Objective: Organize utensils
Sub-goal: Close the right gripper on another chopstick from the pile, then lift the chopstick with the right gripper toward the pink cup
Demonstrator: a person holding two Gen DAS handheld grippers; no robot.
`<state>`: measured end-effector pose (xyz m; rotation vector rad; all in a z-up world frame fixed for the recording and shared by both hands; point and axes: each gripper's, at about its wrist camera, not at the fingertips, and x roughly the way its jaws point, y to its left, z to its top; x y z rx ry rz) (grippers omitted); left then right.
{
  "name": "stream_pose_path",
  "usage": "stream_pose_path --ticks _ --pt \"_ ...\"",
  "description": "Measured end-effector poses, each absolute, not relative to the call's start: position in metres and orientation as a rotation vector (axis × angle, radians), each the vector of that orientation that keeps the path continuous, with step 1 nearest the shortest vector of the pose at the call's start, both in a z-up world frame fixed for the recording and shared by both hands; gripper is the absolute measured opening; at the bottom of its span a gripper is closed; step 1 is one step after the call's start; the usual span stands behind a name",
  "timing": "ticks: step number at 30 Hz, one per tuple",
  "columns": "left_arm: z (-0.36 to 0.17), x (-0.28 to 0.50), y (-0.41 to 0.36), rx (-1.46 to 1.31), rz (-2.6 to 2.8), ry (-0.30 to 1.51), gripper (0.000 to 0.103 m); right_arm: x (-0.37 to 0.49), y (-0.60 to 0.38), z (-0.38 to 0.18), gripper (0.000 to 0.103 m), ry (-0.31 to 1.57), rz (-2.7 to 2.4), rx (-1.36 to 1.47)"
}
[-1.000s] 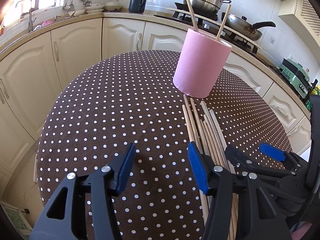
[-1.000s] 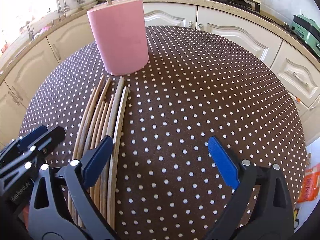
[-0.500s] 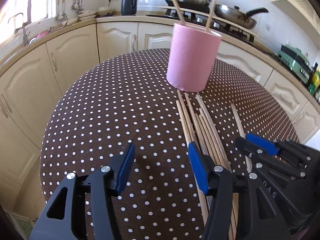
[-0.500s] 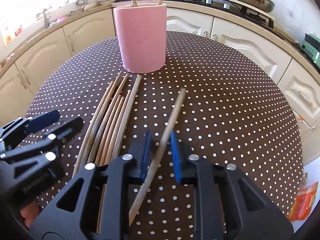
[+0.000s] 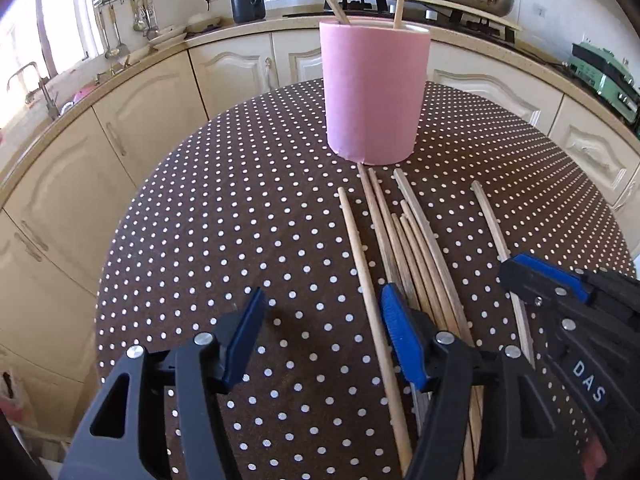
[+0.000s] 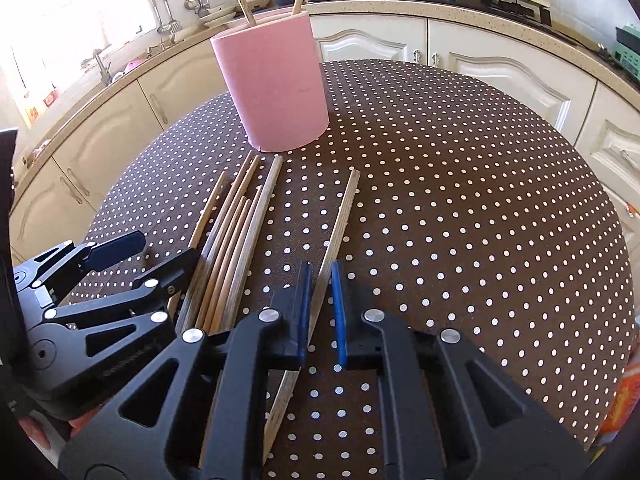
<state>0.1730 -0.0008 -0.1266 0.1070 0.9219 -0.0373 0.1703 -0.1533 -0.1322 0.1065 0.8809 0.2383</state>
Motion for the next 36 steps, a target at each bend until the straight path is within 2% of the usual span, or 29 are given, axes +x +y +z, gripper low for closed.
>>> stream_pose_path --ticks 2,3,5,8,12,25,26,27,28,29,32,34,36 --pt "-0.126 0.176 -0.001 0.095 -0.037 0.927 0.057 0.170 -0.154 -0.132 0.011 0.881 0.245 0.123" --pt "-0.126 0.178 -0.002 0.084 -0.063 0.928 0.042 0.171 -0.155 -0.132 0.011 0.882 0.249 0.130" --pt "-0.124 0.179 -0.002 0.083 -0.068 0.923 0.022 0.171 -0.160 -0.133 0.011 0.882 0.258 0.139" --pt "-0.123 0.180 0.002 0.078 -0.082 0.920 0.009 0.171 -0.170 -0.134 0.010 0.885 0.281 0.174" --pt "-0.124 0.178 0.010 0.054 -0.123 0.939 0.007 0.164 -0.176 -0.132 0.009 0.888 0.320 0.136" --pt "-0.124 0.173 0.019 0.105 -0.154 0.977 0.009 0.145 -0.195 -0.121 0.008 0.924 0.262 -0.009" --pt "-0.125 0.174 0.018 0.104 -0.146 0.976 0.014 0.147 -0.194 -0.122 0.011 0.930 0.264 -0.005" --pt "-0.125 0.175 0.017 0.104 -0.141 0.973 0.031 0.148 -0.193 -0.123 0.013 0.937 0.257 -0.002" --pt "-0.126 0.175 0.014 0.104 -0.137 0.972 0.039 0.150 -0.192 -0.123 0.016 0.940 0.246 -0.003" --pt "-0.127 0.176 0.013 0.101 -0.131 0.965 0.043 0.150 -0.191 -0.123 0.019 0.934 0.235 -0.002" --pt "-0.127 0.177 0.011 0.094 -0.117 0.951 0.043 0.152 -0.187 -0.125 0.018 0.919 0.216 -0.017" --pt "-0.126 0.179 0.010 0.091 -0.112 0.946 0.040 0.153 -0.183 -0.126 0.018 0.905 0.214 -0.046" --pt "-0.126 0.178 0.012 0.096 -0.109 0.936 0.006 0.155 -0.177 -0.128 0.009 0.894 0.215 -0.063"
